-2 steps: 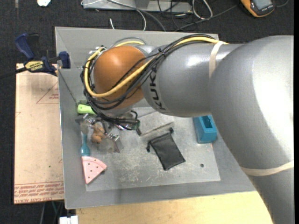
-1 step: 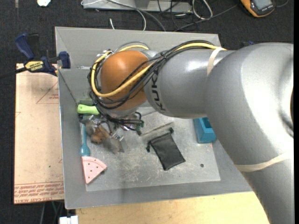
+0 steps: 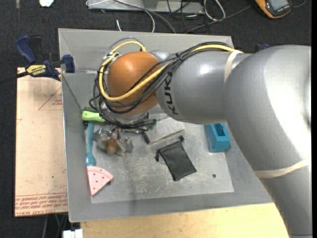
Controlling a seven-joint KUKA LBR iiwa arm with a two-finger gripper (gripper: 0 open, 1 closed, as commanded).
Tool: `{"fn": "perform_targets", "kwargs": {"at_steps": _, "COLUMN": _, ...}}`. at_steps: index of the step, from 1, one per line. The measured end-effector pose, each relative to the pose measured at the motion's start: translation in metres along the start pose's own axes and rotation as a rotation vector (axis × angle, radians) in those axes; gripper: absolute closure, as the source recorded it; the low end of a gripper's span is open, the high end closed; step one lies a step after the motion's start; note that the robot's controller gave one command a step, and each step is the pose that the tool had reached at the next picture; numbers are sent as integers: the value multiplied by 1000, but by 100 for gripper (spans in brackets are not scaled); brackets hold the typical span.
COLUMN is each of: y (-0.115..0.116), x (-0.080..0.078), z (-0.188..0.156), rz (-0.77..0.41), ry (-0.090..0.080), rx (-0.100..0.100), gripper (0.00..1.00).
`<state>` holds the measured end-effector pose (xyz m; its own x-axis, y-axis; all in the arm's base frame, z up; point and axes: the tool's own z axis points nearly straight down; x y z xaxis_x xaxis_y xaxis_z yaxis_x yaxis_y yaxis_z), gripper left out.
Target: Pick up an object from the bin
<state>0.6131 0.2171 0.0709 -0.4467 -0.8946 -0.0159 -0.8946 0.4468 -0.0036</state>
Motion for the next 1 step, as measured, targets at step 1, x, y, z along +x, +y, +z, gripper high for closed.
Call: {"fn": "perform_targets", "kwargs": {"at_steps": 1, "y": 0, "x": 0, "z": 0, "rz": 0, "ry": 0, "rx": 0, "gripper": 100}}
